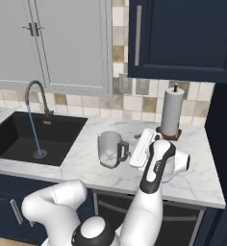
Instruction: Turn on the sink faucet and place the jug under the water for a few seconds to fill it up.
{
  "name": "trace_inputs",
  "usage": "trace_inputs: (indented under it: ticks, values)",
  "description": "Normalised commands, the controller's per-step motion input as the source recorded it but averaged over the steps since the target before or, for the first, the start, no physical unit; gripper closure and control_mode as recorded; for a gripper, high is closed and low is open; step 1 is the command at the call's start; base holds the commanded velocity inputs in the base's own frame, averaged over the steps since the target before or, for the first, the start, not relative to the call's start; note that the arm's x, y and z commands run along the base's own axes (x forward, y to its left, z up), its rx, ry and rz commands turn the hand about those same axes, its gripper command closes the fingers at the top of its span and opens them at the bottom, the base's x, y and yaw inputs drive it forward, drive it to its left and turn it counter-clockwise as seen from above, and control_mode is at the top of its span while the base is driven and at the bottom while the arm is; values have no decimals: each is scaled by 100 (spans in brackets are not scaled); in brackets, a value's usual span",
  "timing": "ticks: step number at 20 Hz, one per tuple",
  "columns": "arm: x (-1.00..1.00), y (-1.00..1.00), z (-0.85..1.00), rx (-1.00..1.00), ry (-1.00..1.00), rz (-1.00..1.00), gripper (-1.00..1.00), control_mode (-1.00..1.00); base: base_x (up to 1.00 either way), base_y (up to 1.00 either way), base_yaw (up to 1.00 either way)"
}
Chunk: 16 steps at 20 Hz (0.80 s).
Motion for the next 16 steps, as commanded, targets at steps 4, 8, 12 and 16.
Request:
trace_inputs:
  ticks: [4, 8, 12, 16]
  values:
    - [6, 6, -11, 0, 1, 0, -100, -100, 0, 0, 0]
    - [2, 0, -19, 0, 4, 0, -100, -100, 0, 0, 0]
    - [14, 7, -15, 0, 9, 0, -100, -100, 0, 0, 0]
    - [12, 2, -5, 0, 7, 0, -100, -100, 0, 0, 0]
